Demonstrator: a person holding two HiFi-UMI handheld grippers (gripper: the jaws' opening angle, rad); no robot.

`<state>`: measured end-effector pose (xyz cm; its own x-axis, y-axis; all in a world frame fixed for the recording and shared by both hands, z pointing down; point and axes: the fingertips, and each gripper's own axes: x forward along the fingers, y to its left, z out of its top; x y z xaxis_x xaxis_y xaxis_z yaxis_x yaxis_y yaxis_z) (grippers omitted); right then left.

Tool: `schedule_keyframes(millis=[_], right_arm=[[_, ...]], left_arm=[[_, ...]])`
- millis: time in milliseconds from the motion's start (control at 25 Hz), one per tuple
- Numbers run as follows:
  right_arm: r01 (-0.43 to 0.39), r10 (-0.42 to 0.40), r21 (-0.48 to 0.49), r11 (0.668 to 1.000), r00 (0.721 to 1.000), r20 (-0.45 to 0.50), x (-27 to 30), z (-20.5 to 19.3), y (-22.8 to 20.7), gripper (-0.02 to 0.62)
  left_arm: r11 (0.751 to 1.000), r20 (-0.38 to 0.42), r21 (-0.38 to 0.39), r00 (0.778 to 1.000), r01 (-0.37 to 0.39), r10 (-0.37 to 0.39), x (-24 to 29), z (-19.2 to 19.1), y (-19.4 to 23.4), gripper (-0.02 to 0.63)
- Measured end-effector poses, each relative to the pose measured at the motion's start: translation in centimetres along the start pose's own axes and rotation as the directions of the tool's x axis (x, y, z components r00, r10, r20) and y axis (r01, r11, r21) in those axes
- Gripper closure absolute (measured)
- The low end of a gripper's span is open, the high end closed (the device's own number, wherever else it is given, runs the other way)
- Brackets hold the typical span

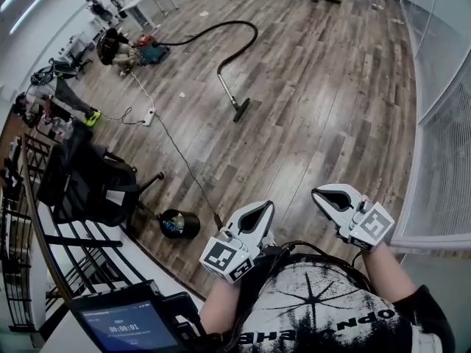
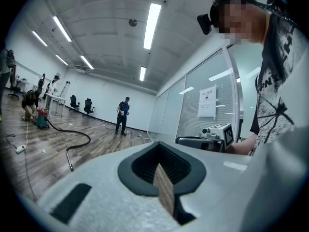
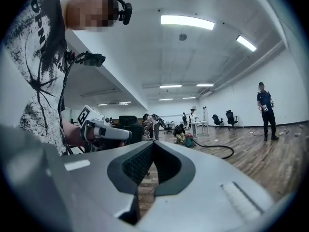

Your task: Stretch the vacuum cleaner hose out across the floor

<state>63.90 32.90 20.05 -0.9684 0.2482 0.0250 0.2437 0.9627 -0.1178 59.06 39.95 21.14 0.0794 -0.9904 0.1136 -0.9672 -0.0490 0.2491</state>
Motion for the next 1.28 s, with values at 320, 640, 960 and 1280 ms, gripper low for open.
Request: schedule_keyframes(millis=[320, 640, 960, 1280], right_arm=[[0.02, -0.02, 0.005, 1.0, 1.0, -0.018, 7.1, 0.3, -1.4, 0.589], [0.014, -0.014, -0.039, 0.999, 1.0, 0.024, 17.6, 0.6, -3.2, 0.589], [0.021, -0.021, -0.058, 0.998, 1.0, -0.002, 22.8, 0.5, -3.9, 0.589], [-0.004, 0.002, -0.022, 1.0, 0.997, -0.08, 25.8, -0.5, -4.6, 0.589]], left_arm=[[0.999, 0.003, 0.025, 1.0, 0.027, -0.027, -0.6, 2.1, 7.2, 0.604], [0.999, 0.006, 0.024, 1.0, 0.03, -0.03, -3.5, 3.3, 17.1, 0.604], [0.999, 0.009, 0.004, 0.999, 0.039, -0.039, -4.9, 3.5, 21.9, 0.604], [1.0, -0.013, -0.005, 1.0, 0.015, -0.015, -5.2, 2.9, 24.4, 0.604]])
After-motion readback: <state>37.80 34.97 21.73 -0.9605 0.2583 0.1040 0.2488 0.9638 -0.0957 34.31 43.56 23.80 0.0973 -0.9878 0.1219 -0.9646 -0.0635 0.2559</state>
